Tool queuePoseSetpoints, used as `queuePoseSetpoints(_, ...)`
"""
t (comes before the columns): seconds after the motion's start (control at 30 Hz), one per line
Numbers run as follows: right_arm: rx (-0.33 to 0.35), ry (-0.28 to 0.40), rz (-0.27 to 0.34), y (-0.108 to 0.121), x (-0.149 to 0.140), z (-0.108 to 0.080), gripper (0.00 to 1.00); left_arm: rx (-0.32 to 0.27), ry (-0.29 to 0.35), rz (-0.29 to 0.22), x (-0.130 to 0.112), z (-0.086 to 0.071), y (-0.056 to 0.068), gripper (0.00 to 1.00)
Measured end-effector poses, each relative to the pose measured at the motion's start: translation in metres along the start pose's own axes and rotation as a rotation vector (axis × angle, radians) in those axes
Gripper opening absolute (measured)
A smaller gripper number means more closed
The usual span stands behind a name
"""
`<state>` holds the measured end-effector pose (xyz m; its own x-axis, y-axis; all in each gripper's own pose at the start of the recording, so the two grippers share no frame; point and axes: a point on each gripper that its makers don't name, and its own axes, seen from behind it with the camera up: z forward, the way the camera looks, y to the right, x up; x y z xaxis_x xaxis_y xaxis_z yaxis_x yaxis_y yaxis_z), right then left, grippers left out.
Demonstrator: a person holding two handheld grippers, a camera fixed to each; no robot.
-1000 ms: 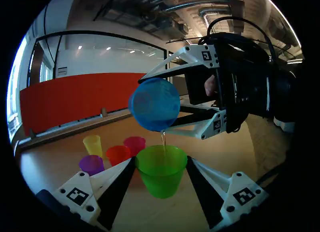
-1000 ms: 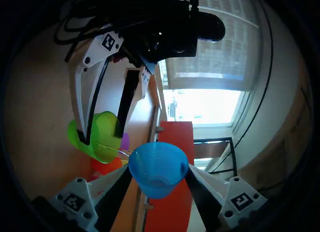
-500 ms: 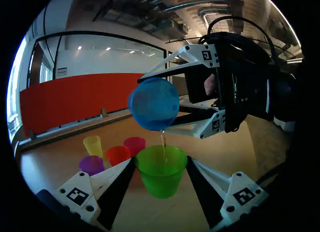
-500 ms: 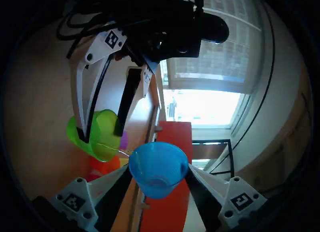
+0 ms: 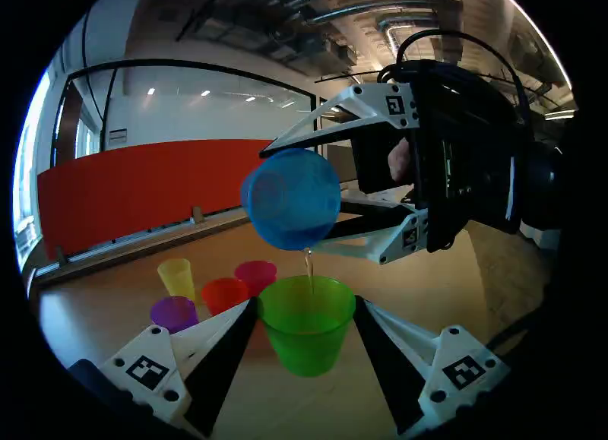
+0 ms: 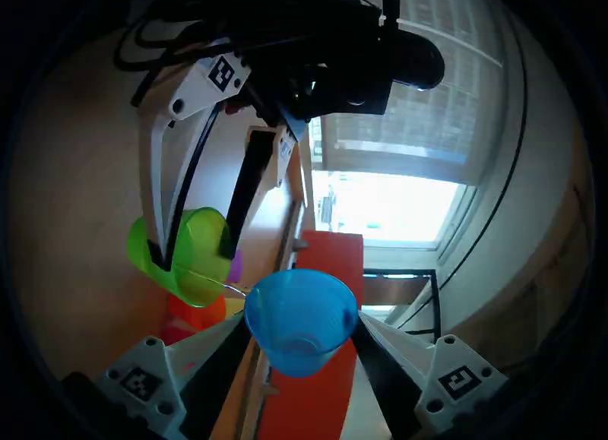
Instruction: Pour water
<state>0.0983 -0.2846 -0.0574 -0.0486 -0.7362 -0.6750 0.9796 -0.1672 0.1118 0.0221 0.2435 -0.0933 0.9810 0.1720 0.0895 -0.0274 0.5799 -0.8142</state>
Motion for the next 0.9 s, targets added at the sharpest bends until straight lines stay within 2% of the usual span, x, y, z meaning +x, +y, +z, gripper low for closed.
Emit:
queuePoseSetpoints(0.7, -0.005, 0.001, -0.025, -0.0002, 0.0039, -0.0013, 0.9, -0.001, -0.001, -0.002, -0.0011, 0.0009, -0.0005, 0.9)
queuePoseSetpoints(0.8, -0.005, 0.002, -0.018, 0.0008, 0.0039, -0.0025, 0.9, 0.001, 0.0, -0.003, -0.0008, 0.0003, -0.0016, 0.9)
queuePoseSetpoints(0.9, 0.0, 0.005, 0.014, 0.0002, 0.0031, -0.003, 0.9, 0.002, -0.002, -0.006, -0.0016, 0.0002, -0.0023, 0.9)
